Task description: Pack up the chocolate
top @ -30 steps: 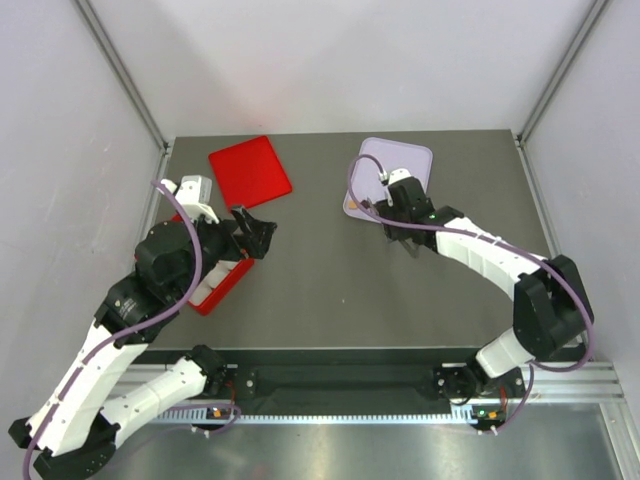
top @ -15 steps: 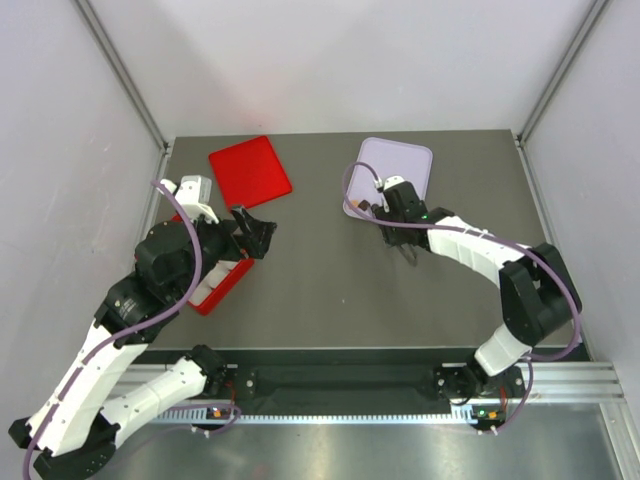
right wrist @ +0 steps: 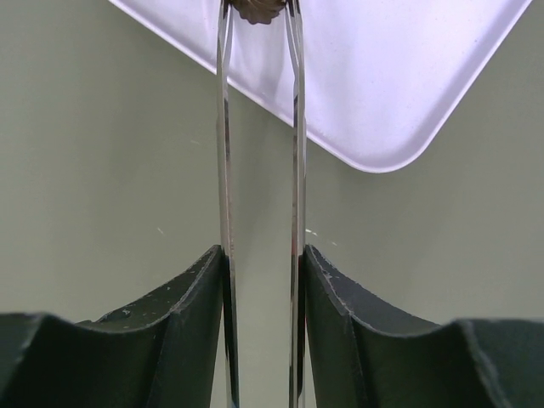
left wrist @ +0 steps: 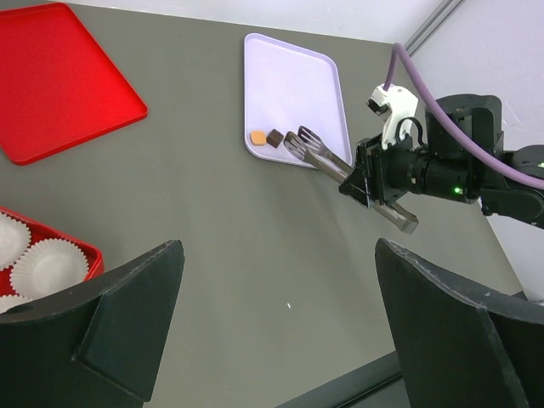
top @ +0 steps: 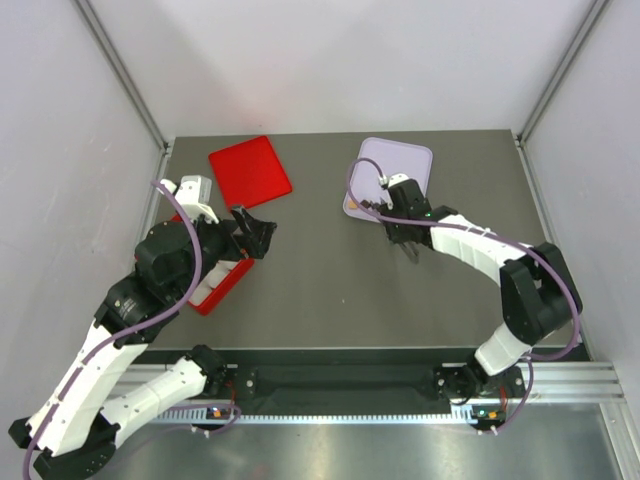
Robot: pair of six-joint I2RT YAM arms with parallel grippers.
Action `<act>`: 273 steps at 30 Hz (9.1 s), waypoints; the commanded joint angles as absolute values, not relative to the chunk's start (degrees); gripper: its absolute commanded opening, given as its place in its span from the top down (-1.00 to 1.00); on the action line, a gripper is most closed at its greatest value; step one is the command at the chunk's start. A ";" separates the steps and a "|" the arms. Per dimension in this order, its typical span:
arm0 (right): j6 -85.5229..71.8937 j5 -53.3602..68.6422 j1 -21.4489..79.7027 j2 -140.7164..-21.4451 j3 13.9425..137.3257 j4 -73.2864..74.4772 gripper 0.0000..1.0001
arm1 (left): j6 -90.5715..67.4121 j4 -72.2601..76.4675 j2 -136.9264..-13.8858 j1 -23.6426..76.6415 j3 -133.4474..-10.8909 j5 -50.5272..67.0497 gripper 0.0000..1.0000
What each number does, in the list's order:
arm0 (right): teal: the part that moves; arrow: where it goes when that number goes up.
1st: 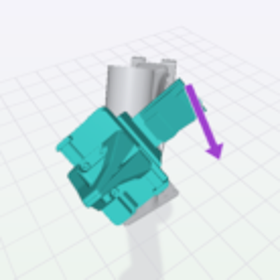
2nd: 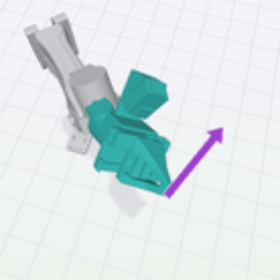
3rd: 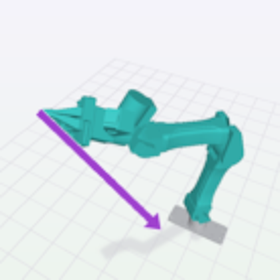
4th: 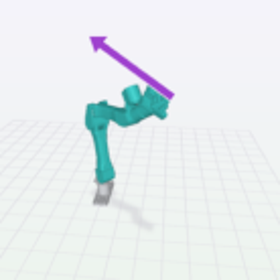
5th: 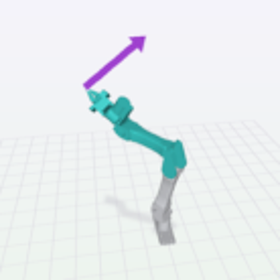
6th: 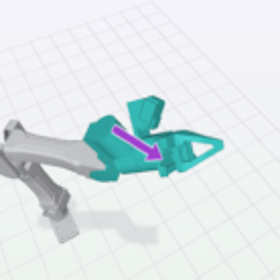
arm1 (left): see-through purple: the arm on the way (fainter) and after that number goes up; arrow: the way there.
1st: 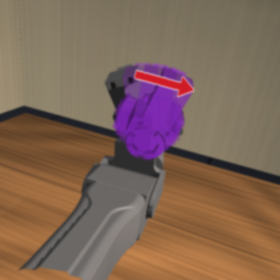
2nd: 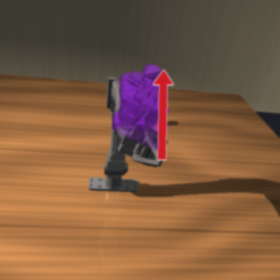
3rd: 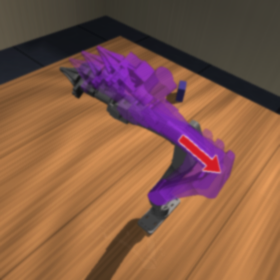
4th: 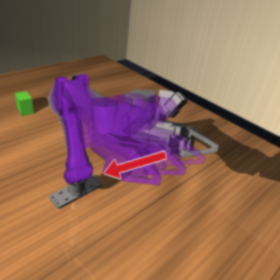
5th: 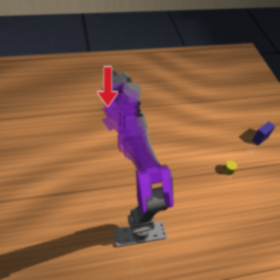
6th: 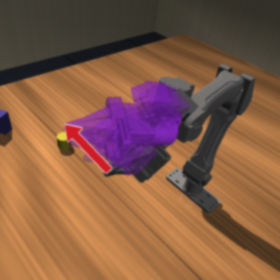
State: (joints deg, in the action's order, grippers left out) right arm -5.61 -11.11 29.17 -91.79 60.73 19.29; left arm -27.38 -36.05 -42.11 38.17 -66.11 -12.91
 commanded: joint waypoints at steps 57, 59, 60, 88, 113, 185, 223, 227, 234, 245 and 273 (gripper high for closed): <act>-5.62 -12.13 27.51 -89.82 67.06 21.80 0.32 | -28.04 -33.93 -43.33 38.14 -69.52 -12.13 -0.98; -5.80 -11.78 27.51 -89.30 67.32 21.88 0.33 | -27.95 -33.93 -43.50 38.06 -69.70 -12.13 -0.98; -6.06 -11.60 27.51 -89.12 67.50 21.97 0.33 | -27.86 -33.84 -43.59 38.14 -69.87 -12.04 -0.98; -20.83 -2.20 58.17 -110.80 91.13 2.46 0.37 | -28.74 -34.19 -41.22 38.14 -79.63 -9.31 -0.98; -13.98 -7.38 65.21 -127.71 106.00 7.73 0.29 | -27.25 -35.16 -38.76 38.14 -78.05 -11.69 -0.98; -5.10 -7.47 29.18 -83.66 59.68 12.74 0.16 | -28.56 -35.16 -43.33 38.06 -69.79 -11.60 -0.98; -5.01 -9.58 28.74 -94.31 66.45 16.17 0.25 | -27.86 -34.37 -44.65 38.06 -69.70 -12.13 -0.98; -5.71 -9.93 28.74 -92.12 66.45 16.52 0.27 | -27.95 -33.93 -44.82 38.06 -70.22 -11.87 -0.98; -6.59 -9.76 28.74 -90.18 66.62 16.70 0.30 | -27.60 -34.54 -45.26 38.14 -71.81 -11.87 -0.98; -10.98 -5.54 30.93 -87.63 68.73 16.61 0.31 | -25.31 -37.18 -45.97 38.06 -78.92 -13.80 -0.98; -15.03 -5.71 63.71 -107.93 92.46 14.06 0.31 | -25.31 -38.15 -41.22 38.06 -83.32 -14.77 -0.98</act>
